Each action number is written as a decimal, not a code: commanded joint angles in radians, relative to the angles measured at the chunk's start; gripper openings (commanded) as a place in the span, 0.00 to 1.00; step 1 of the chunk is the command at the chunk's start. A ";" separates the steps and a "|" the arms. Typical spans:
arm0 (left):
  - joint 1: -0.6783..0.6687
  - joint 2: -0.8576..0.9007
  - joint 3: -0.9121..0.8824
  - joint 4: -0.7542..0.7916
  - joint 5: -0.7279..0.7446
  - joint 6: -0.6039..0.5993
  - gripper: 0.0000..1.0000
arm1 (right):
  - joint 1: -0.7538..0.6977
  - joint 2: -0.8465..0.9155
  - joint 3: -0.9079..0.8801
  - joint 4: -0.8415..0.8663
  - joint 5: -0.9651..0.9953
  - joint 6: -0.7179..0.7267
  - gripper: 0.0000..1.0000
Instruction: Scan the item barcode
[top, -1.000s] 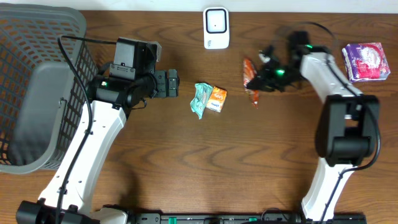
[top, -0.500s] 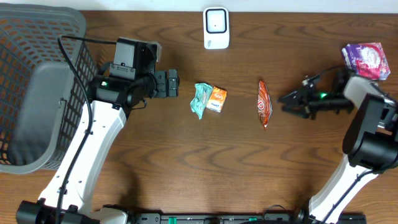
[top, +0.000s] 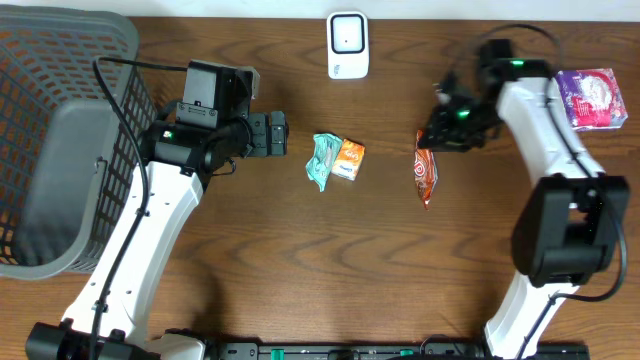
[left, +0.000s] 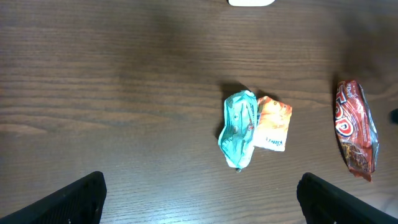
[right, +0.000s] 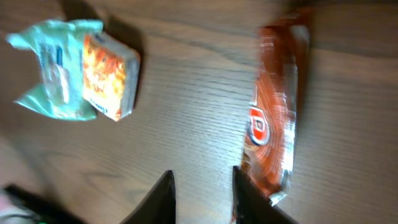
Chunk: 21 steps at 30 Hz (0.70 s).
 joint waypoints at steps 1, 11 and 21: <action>0.003 0.000 0.005 -0.002 -0.006 0.006 0.98 | 0.055 -0.007 -0.037 0.042 0.228 0.085 0.12; 0.003 0.000 0.005 -0.002 -0.006 0.006 0.98 | 0.038 -0.006 -0.274 0.316 0.367 0.154 0.09; 0.003 0.000 0.005 -0.002 -0.006 0.006 0.98 | -0.017 -0.009 -0.172 0.219 0.466 0.152 0.18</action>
